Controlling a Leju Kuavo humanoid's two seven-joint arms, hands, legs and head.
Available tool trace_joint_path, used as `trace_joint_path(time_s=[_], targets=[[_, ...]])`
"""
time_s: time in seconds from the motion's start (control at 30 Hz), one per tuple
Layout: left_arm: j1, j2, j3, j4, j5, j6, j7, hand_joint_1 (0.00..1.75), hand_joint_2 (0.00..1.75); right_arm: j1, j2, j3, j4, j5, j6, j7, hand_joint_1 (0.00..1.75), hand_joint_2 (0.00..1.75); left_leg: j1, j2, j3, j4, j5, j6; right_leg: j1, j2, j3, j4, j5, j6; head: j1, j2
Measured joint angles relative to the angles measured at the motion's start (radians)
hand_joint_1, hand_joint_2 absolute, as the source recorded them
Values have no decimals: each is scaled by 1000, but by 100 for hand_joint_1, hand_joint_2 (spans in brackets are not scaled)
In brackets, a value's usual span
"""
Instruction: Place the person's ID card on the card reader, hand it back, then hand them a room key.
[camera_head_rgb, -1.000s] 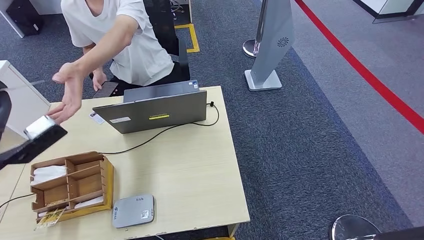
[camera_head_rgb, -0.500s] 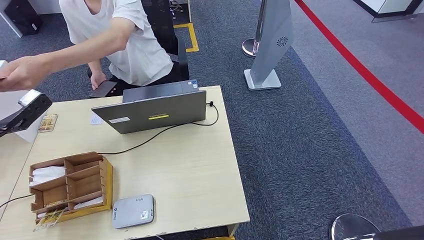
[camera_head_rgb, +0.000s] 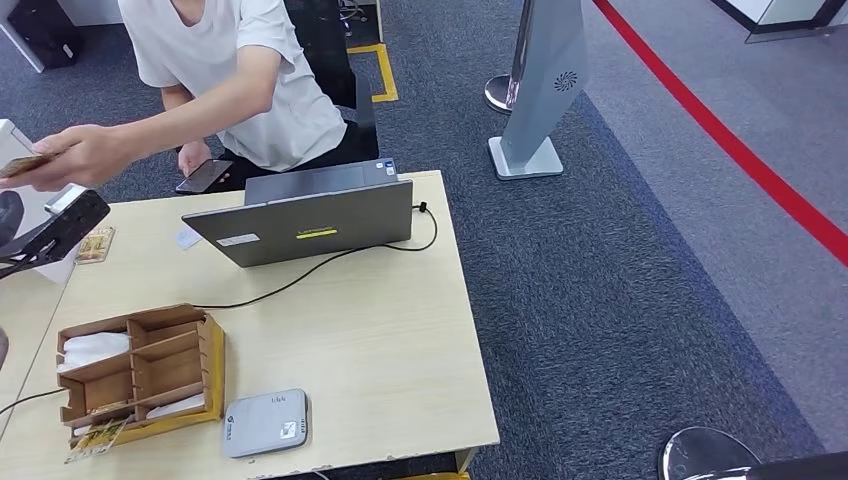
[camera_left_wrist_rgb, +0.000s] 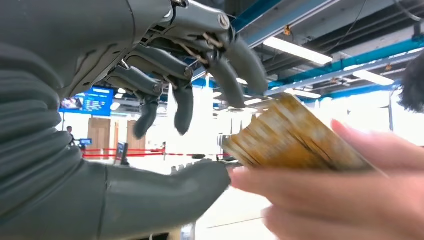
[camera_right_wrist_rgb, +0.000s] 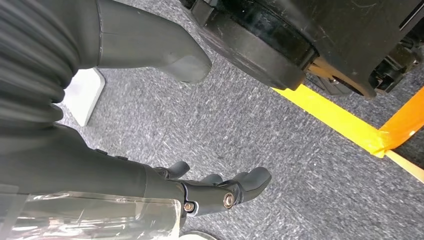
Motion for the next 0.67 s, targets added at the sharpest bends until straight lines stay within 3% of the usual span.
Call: trace_joint_path(time_s=[0.27,0.4,0.53,0.63,0.67], targets=[[164,41,44,-176,56,49,-33,0,175,32,-13,2,-13,-17,-16,-3,0,175,0,0,-2,0,0,0,0,0,-1,0,-1,1,0,0],[268,67,82,-272,107,107,-90,0,175,56,-20,-7,-30,-6,-16,13,0,175,0,2,-1,0,-1,1,0,2,-1,0,-1,1,0,0],[511,89,205,-433,212,216,-190,0,175,101,-33,-29,-64,38,-17,52,0,175,0,7,0,-1,-5,0,-1,6,-1,0,-2,0,1,0],[708,54,350,-539,491,232,-390,0,175,135,-48,-55,-102,83,-17,96,0,175,0,10,0,-1,-7,1,-1,8,-2,0,-5,1,0,0],[735,43,374,-552,550,223,-427,0,175,138,-51,-57,-108,88,-17,102,0,175,-1,9,0,-1,-8,1,-1,8,-2,0,-5,2,0,0]])
